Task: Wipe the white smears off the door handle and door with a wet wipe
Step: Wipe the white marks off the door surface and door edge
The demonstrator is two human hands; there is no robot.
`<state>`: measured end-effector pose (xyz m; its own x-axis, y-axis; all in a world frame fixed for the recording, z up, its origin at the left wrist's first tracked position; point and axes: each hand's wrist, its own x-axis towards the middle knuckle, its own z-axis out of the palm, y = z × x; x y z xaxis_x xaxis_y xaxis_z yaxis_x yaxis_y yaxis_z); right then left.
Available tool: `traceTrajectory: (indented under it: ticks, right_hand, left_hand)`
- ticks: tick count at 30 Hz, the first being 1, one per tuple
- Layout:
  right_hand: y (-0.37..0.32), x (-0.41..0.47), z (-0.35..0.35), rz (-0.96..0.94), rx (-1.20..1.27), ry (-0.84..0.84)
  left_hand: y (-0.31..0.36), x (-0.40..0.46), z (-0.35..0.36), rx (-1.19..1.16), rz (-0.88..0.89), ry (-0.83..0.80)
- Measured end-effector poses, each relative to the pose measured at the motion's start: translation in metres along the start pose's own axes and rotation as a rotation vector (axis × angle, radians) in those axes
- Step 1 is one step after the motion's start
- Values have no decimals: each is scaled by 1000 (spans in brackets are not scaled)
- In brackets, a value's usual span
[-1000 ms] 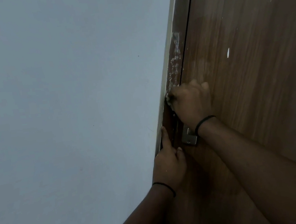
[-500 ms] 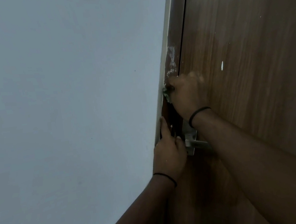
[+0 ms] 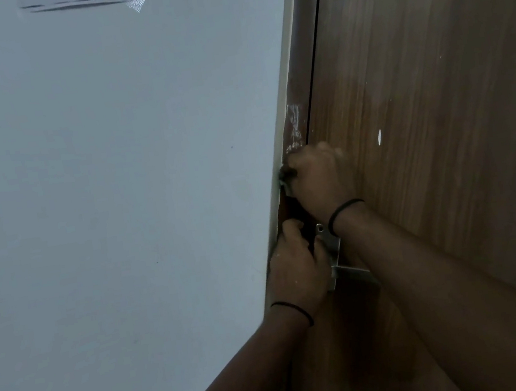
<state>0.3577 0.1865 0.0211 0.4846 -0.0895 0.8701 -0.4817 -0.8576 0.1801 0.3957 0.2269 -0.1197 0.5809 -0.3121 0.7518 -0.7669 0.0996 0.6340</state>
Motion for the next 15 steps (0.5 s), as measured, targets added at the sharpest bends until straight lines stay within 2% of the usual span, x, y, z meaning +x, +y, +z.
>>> traceTrajectory:
  ticks: [2, 7, 12, 15]
  right_hand:
    - [8, -7, -1, -23, -10, -19]
    - [11, 25, -8, 106, 96, 153]
    - [8, 15, -4, 0, 58, 13]
    - [22, 25, -16, 46, 149, 54]
  left_hand:
    - [2, 3, -1, 6, 18, 15]
    - [6, 10, -1, 18, 45, 29]
    - [12, 19, -2, -17, 87, 24]
    - [13, 23, -4, 0, 99, 39]
